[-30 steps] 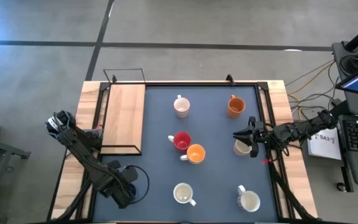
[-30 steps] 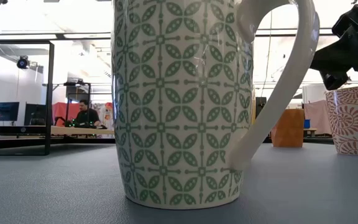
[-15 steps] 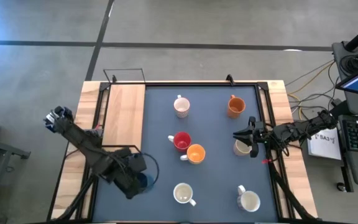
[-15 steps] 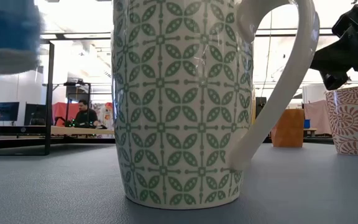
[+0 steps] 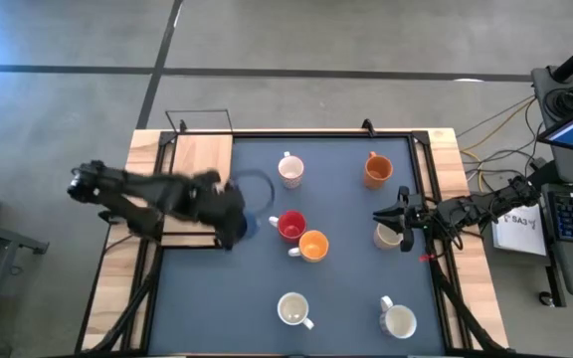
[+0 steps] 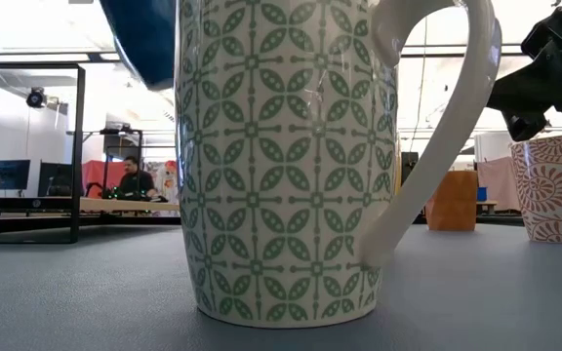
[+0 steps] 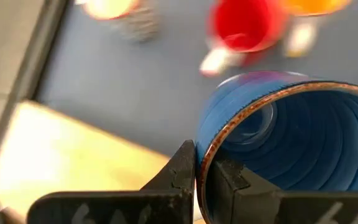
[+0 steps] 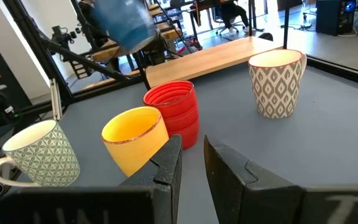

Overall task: Place coffee mugs
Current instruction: Put the blue mug on the shelf

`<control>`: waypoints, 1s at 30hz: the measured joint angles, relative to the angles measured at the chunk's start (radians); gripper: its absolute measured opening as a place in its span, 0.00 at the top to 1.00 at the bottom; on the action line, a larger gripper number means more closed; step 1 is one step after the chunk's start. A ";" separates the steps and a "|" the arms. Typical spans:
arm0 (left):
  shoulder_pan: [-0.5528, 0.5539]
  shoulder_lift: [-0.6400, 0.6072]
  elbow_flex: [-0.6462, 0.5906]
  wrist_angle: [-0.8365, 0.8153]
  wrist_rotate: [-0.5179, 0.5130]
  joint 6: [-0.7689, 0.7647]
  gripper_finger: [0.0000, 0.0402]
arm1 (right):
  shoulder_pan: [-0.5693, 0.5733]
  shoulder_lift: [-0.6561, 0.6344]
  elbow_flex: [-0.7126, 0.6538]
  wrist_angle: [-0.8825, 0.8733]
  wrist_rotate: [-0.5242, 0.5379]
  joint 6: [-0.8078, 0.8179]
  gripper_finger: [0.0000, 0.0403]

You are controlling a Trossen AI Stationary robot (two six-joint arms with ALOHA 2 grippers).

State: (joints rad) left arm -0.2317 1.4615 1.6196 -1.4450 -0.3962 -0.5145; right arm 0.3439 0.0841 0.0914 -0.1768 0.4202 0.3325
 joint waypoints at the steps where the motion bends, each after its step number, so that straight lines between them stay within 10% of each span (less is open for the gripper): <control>1: 0.046 -0.018 -0.010 -0.006 0.000 0.020 1.00 | 0.000 0.000 0.000 0.000 0.000 0.000 0.86; 21: 1.189 -0.138 -0.298 0.096 0.225 0.470 0.98 | 0.000 0.000 0.000 0.000 0.000 0.000 0.86; 30: 1.237 -0.120 -0.317 0.201 0.263 0.454 0.98 | 0.000 0.006 0.000 -0.006 -0.001 0.000 0.86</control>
State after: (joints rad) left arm 1.0055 1.3411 1.3027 -1.2445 -0.1329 -0.0602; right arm 0.3443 0.0898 0.0914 -0.1833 0.4196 0.3325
